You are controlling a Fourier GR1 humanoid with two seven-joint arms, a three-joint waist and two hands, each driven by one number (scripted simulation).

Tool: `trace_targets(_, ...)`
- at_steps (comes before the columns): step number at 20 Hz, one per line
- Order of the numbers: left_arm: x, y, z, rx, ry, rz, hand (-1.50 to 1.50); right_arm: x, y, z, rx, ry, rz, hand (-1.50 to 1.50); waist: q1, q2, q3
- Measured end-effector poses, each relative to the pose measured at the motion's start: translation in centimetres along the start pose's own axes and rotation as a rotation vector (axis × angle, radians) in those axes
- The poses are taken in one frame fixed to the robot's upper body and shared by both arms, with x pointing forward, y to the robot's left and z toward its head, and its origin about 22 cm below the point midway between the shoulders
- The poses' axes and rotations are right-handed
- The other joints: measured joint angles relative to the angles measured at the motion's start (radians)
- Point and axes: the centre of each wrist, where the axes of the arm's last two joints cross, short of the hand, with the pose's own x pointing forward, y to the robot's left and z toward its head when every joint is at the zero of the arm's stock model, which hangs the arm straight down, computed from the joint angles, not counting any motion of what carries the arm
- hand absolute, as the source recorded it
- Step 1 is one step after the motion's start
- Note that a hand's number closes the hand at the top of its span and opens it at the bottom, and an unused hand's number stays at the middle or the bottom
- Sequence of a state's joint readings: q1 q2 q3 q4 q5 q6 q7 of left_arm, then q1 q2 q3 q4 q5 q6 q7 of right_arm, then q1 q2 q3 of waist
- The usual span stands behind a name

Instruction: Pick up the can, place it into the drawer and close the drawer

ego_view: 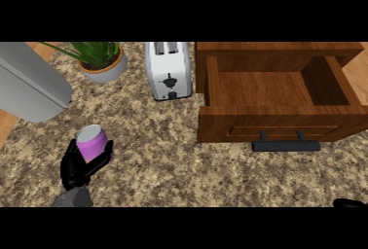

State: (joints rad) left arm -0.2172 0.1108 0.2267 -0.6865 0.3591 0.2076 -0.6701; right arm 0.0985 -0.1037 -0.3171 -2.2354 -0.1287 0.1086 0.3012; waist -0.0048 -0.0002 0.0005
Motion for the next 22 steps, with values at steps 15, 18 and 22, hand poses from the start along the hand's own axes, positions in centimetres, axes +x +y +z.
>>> trace_targets(15,5.2,-11.0,-4.7,-0.467,-0.036,0.058,1.5,0.0,0.6,-0.4,-0.013,-0.014,0.011,-1.5,-0.011,0.003,-0.001)
trace_targets(18,7.2,-13.4,-5.0,-0.525,-0.047,0.04,1.5,0.1,0.1,-0.1,-0.022,-0.018,0.019,-1.5,-0.005,0.0,-0.001)
trace_targets(22,10.2,-16.8,-5.1,-0.582,-0.087,0.018,1.5,0.7,0.3,0.1,-0.027,-0.019,0.022,-1.5,-0.002,-0.001,0.0)
